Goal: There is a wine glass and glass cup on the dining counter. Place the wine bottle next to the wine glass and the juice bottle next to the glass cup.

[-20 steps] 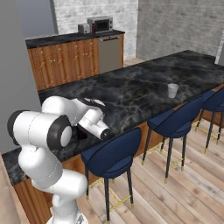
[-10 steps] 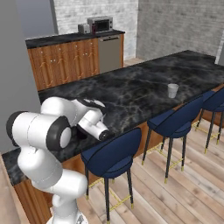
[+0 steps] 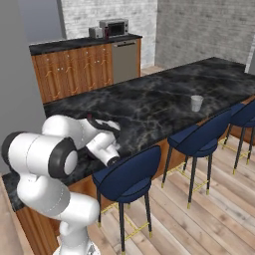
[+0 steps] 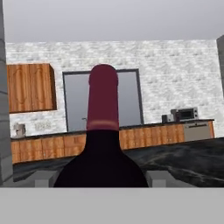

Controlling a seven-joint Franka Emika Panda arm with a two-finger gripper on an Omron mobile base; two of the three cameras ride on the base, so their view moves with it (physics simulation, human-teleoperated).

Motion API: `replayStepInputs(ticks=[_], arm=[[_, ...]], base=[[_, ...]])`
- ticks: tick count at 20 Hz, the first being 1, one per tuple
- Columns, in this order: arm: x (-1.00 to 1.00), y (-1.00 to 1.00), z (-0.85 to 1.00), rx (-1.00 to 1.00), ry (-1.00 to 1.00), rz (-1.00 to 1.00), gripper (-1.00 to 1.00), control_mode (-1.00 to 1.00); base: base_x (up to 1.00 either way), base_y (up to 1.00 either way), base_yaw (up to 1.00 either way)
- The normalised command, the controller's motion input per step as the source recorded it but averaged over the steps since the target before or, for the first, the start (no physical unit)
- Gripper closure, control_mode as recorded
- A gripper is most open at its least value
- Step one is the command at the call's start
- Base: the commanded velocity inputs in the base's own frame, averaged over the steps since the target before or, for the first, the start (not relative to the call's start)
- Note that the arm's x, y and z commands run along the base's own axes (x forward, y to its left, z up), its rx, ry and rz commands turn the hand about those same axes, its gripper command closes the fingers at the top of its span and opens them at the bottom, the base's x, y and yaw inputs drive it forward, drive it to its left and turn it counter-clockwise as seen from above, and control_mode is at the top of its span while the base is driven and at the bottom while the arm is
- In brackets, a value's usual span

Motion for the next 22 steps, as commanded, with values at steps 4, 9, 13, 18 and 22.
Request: replayStepInputs(ticks=[4,9,13,18,22], arm=[[-0.09,-0.10,-0.29,0.00,-0.08,-0.08,1.00,-1.00],[0.00,-0.20,-0.22,0.00,-0.09,-0.07,1.00,-1.00],[-0.01,-0.25,-0.08,0.00,-0.10,-0.03,1.00,-1.00],[-0.01,-0.19,-0.13,0.00,-0.13,0.00,1.00,-1.00],[0.11,-0.08,-0.21,0.00,-0.13,0.00,1.00,-1.00]], base=[[0.00,0.00,0.00],[0.00,0.00,0.00],[0.00,0.00,0.00],[0.00,0.00,0.00],[0.00,0.00,0.00]])
